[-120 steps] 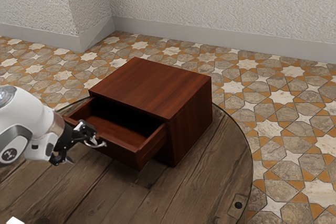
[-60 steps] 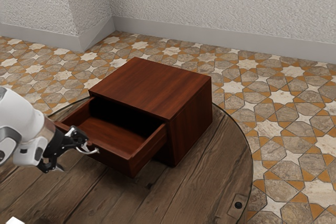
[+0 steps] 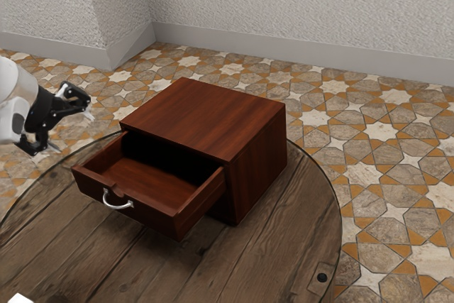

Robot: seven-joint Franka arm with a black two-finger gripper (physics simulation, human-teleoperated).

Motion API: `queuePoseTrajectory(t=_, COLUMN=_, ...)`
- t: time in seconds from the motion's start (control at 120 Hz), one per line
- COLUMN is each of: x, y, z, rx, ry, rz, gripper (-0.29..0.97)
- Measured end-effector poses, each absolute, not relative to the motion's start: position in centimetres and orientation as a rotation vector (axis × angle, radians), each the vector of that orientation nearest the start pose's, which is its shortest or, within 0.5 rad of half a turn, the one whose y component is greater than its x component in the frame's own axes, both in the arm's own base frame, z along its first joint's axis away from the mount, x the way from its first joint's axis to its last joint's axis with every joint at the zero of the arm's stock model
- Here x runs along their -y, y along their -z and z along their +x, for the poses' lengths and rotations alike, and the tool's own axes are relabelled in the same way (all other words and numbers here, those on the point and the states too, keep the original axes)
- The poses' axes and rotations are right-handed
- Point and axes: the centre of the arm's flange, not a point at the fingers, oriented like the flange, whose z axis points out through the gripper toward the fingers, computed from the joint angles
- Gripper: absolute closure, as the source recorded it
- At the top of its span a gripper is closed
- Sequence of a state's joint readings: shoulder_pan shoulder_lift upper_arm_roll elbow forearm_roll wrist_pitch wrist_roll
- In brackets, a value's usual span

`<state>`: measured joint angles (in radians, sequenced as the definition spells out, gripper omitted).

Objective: Pull the drawer handle with one arm to open the drawer

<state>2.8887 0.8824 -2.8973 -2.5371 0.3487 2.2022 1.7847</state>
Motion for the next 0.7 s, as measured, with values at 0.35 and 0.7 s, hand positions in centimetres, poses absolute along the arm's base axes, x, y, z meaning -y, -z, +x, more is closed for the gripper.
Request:
queuePoseTrajectory(t=0.35, x=-3.2, y=-66.9, z=39.3, rx=-2.154, ry=0.015, rz=-1.982, gripper=0.0)
queuePoseTrajectory(t=0.7, x=-2.6, y=-67.2, z=47.1, rx=-1.97, ry=-0.103, rz=-2.246, gripper=0.0)
